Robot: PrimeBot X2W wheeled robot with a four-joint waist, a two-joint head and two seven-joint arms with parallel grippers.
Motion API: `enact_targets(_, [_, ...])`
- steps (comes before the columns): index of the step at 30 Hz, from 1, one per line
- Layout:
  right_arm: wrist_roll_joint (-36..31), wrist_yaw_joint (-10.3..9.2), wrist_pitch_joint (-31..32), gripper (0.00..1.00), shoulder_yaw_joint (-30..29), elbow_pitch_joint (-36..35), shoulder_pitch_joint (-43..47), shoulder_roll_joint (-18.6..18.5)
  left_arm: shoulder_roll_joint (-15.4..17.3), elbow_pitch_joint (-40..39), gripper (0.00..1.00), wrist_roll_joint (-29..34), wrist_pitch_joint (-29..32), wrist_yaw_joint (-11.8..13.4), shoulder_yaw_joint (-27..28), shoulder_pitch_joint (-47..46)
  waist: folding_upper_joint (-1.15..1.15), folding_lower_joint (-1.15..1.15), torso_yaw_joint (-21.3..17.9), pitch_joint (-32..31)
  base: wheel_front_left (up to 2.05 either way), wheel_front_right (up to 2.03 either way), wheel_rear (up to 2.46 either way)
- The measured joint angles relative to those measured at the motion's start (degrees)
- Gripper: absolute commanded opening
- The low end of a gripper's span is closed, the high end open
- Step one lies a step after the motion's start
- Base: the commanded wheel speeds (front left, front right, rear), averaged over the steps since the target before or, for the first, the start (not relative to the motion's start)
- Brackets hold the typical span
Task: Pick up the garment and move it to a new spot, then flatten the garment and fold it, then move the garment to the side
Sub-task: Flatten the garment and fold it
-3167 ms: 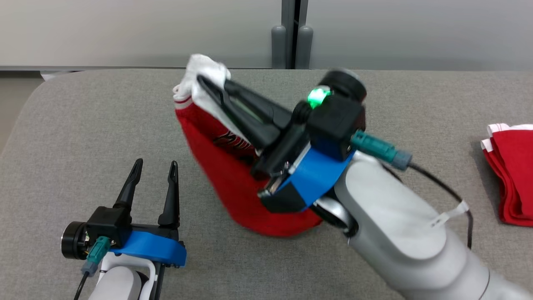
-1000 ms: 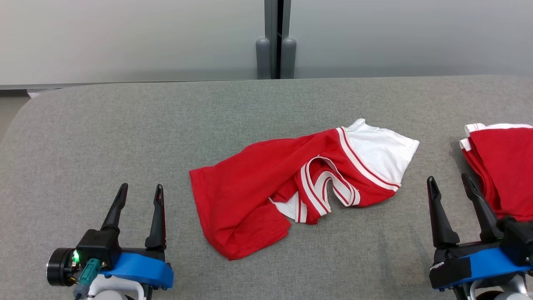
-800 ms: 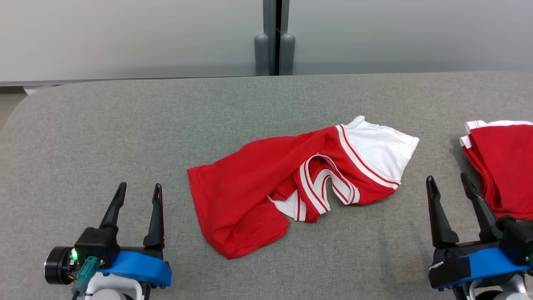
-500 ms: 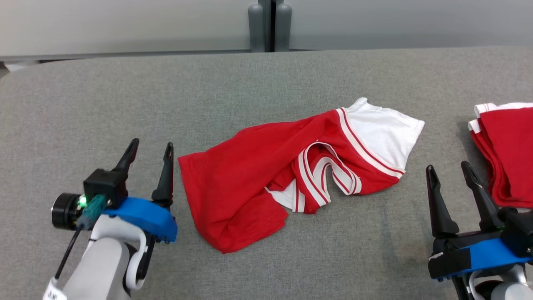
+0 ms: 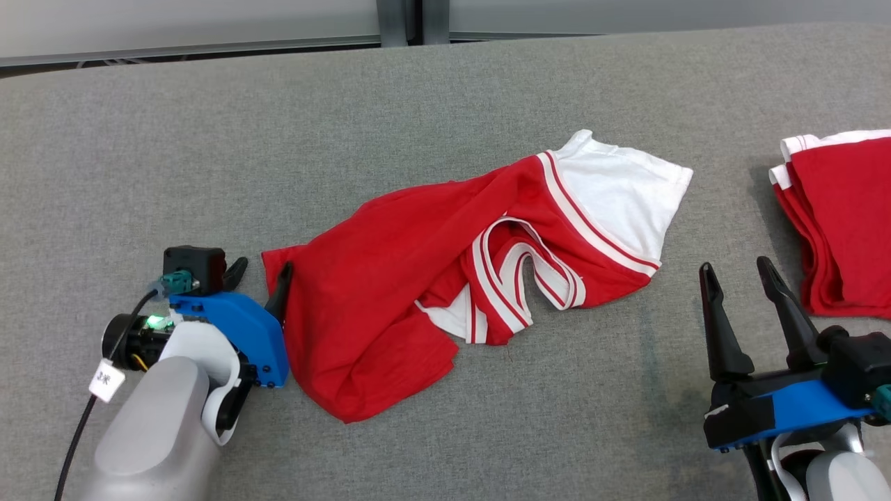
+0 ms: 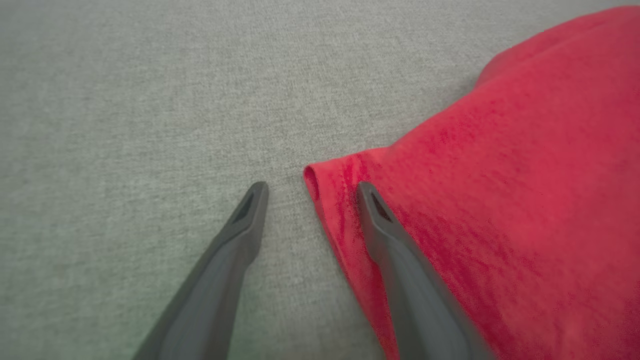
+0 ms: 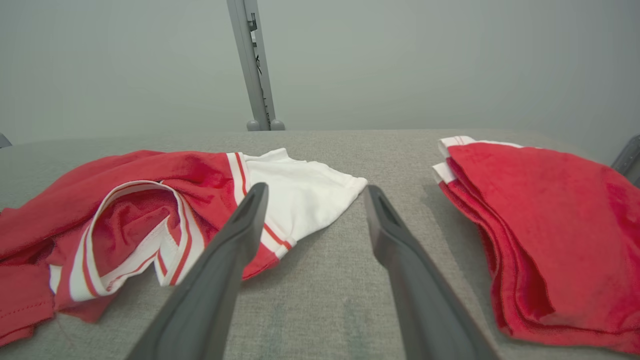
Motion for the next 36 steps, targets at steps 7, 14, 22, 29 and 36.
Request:
enact_targets(7, [1.42,0.00,-0.57,1.00,-0.60,5.12,-3.87,-2.16,-0.11,4.92,0.00,-0.78,0.65,-1.65,-2.79,-3.79,0.00,-0.01,-0.38,0.74,0.00,0.00,0.00])
enact_targets(14, [5.57,0.00,0.05,1.00,1.18,17.23,-14.80,-6.54,-0.73,7.53,0.00,-0.67,-2.68,-1.90,-4.19,-5.71,0.00,-0.01,0.25,1.47,0.00,0.00,0.00])
enact_targets(22, [7.28,0.00,2.00,1.00,4.53,34.87,-28.24,-9.95,-2.44,8.29,0.00,-0.75,-6.26,-2.23,-5.49,-8.70,0.00,0.00,3.11,4.32,0.00,0.00,0.00])
enact_targets(29, [7.64,0.00,3.42,1.00,6.08,47.67,-35.70,-11.36,-3.45,9.15,0.00,-1.10,-9.13,-2.43,-6.71,-10.76,-0.01,0.00,5.27,6.75,0.00,0.00,0.00])
enact_targets(36, [10.82,0.00,0.88,0.00,9.70,52.87,-39.13,-11.77,-2.64,10.14,0.00,-1.63,-14.26,-2.37,-6.69,-10.79,0.00,0.01,5.13,6.23,0.00,0.00,0.00])
